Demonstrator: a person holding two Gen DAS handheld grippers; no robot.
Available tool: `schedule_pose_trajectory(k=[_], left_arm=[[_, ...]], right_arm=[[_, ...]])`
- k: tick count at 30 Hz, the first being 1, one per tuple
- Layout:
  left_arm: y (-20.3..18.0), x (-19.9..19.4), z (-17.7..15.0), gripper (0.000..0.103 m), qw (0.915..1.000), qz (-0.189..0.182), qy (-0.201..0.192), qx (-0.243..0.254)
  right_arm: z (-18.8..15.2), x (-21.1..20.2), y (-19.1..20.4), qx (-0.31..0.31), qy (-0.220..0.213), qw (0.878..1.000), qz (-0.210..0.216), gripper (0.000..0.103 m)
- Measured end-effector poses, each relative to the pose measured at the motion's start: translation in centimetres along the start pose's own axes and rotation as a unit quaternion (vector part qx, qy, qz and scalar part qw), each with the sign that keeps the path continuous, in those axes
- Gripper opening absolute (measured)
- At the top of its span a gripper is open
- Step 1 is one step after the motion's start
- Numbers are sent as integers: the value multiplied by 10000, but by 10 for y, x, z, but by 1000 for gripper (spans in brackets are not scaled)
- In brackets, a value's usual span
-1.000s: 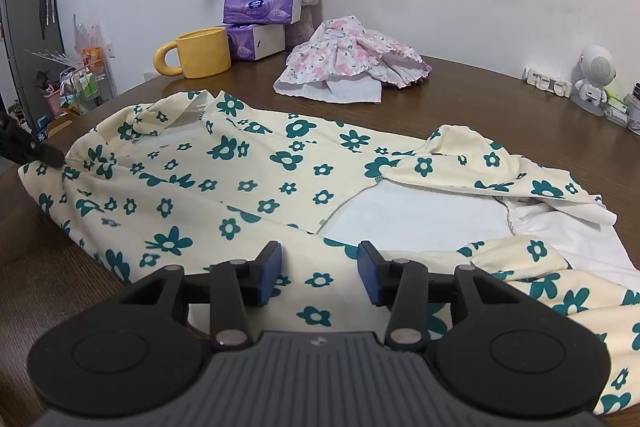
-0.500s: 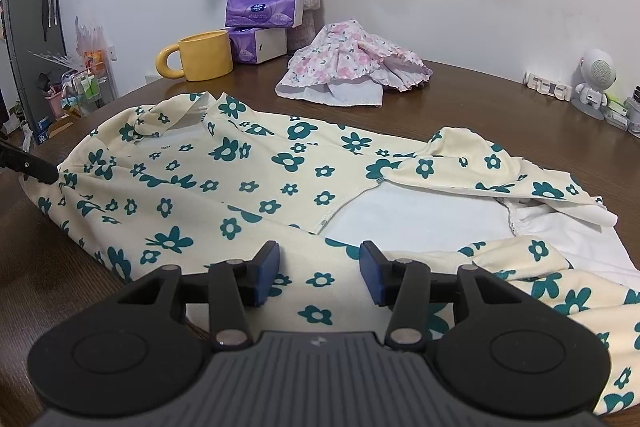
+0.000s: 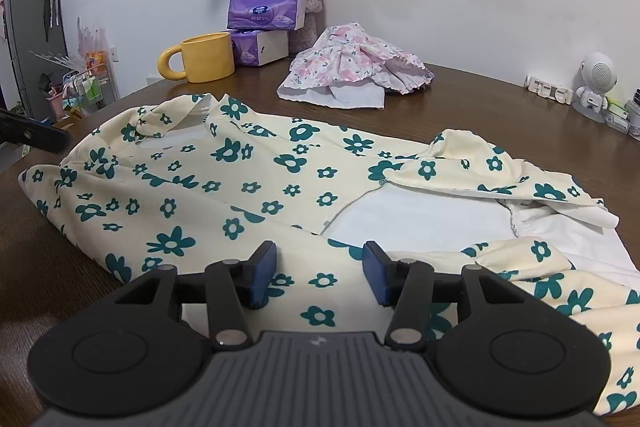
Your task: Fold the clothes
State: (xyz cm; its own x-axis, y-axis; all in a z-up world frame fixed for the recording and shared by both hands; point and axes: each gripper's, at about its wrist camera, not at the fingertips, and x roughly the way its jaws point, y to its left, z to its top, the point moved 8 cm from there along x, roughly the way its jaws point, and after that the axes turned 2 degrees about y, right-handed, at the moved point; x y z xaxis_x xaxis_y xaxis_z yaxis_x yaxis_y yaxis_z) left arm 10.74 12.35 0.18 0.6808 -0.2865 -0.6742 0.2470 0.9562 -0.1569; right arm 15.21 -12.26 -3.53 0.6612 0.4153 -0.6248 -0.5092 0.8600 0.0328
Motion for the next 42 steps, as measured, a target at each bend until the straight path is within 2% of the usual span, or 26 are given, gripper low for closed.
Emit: schedule_pose_trajectory(k=[5,11,16,20,23,27,30,34,42], left_arm=[[-4,27,-13,28,9968,652,213,415],[22,13,-23,24,9956,916,187,67],[38,-3,-27,13,9924,1215,160,-66],[44,-12,-26,11,9925,1168,109,-346],[50,-22,-16,14,9893,1346,-91,-555],[30,-20,0,14,9949,843,-339,-447],[7,-4,-3,14,9973,720,-172,-15],[3,12,-23,18,9950,975,71,184],[17,-18,-36,18,9920,1212,-354,6]], right_arm=[[0,0,0,-4,-4,10000,12,48],[-1,-1,-1,1,-3,10000,51,49],[-1,-1,0,-13,1,10000,73,51],[-1,-1,0,-12,1,10000,73,51],[-1,-1,0,-25,5,10000,72,52],[-1,-1,1,-43,5,10000,62,52],[-1,-1,1,-37,3,10000,55,52],[-1,-1,1,-30,4,10000,62,52],[-1,-1,1,-30,9,10000,90,54]])
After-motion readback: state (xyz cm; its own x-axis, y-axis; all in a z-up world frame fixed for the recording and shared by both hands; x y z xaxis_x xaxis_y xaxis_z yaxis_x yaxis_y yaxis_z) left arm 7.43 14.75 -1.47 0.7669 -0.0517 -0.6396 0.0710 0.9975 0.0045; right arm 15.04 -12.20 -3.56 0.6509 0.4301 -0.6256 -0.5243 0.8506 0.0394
